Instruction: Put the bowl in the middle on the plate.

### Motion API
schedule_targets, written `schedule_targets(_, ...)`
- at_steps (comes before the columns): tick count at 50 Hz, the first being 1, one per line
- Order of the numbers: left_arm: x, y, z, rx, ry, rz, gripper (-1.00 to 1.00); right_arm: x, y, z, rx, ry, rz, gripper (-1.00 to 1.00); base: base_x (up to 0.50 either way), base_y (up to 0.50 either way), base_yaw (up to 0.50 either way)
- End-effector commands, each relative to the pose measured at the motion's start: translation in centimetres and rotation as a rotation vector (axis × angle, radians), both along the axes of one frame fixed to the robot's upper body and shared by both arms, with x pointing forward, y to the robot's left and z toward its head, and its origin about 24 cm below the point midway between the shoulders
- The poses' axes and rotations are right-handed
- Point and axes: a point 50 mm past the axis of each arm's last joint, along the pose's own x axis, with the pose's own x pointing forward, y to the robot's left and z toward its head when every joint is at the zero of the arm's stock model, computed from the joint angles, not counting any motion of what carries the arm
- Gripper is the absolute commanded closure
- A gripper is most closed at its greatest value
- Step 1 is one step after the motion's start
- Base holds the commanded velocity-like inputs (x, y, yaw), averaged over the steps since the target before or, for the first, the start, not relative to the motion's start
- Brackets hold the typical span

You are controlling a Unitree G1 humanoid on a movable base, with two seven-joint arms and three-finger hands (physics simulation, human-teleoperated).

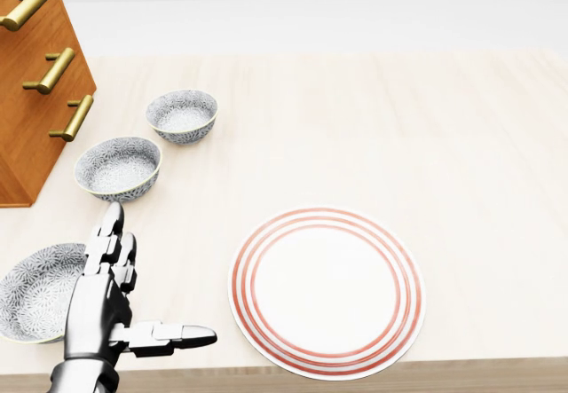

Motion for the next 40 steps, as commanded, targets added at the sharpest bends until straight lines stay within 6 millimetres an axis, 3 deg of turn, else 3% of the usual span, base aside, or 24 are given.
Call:
schedule_targets(1,0.08,-0.01,-0.10,0.002,0.002,0.001,-1.00,-0.47,-1.72,-1.90,0.072,0.072,-0.041,-1.00,0.00,0.00,0.00)
schedule_targets(8,-0.03,-0.08,0.09,0.002,0.002,0.000,-1.00,0.23,-1.46,-1.41,0.087,0.002,-0.056,-1.00,0.00,0.00,0.00)
schedule_targets(40,-0.04,-0.08,0.12,0.002,0.002,0.000,-1.00,0.31,-1.40,-1.46,0.082,0.009,-0.057,-1.00,0.00,0.00,0.00)
